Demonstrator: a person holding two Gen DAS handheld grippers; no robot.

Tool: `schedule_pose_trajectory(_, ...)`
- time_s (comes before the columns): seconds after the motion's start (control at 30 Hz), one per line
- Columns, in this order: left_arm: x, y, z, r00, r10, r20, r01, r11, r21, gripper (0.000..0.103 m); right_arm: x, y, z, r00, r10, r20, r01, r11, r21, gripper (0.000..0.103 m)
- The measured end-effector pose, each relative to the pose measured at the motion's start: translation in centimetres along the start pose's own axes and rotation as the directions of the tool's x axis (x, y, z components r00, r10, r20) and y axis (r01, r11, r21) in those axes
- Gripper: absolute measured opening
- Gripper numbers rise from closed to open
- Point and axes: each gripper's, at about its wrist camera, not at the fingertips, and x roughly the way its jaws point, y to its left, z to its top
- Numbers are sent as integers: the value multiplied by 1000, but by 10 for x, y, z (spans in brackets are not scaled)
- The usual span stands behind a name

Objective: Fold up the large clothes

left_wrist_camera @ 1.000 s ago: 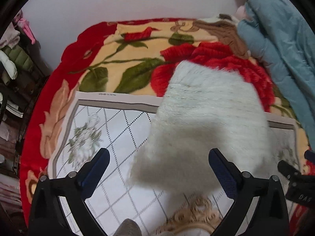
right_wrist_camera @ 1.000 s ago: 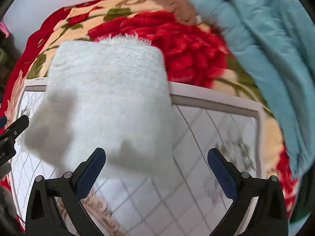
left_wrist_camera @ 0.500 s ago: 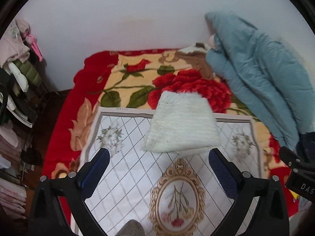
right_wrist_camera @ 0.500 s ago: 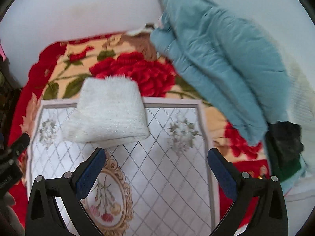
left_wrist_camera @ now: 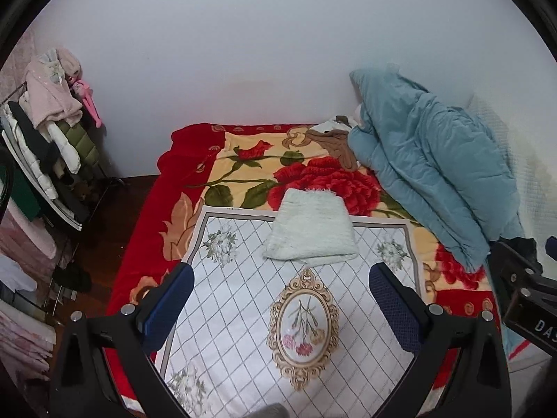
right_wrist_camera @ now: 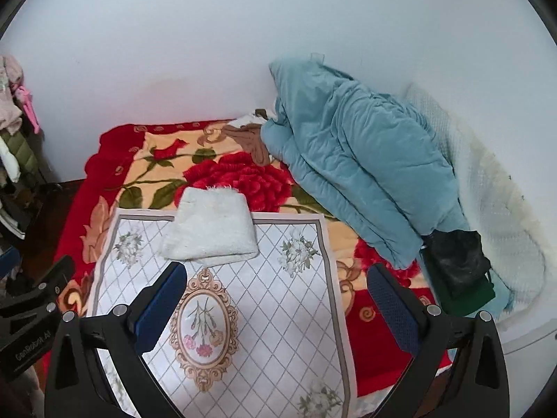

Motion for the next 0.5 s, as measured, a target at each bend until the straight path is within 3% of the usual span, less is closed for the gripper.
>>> schedule_pose_trajectory(0.23,-48,-2,-1,1000,12,-5,-12,1000,-13,103,-63,-20,-7,1000,20,19,-20,1000,-4,103)
schedule_pose_trajectory(0.5,-83,-4,-5,999,35,28,-34,999,-24,103,-101,-41,-15,999,30,37,-30,1000,0,103)
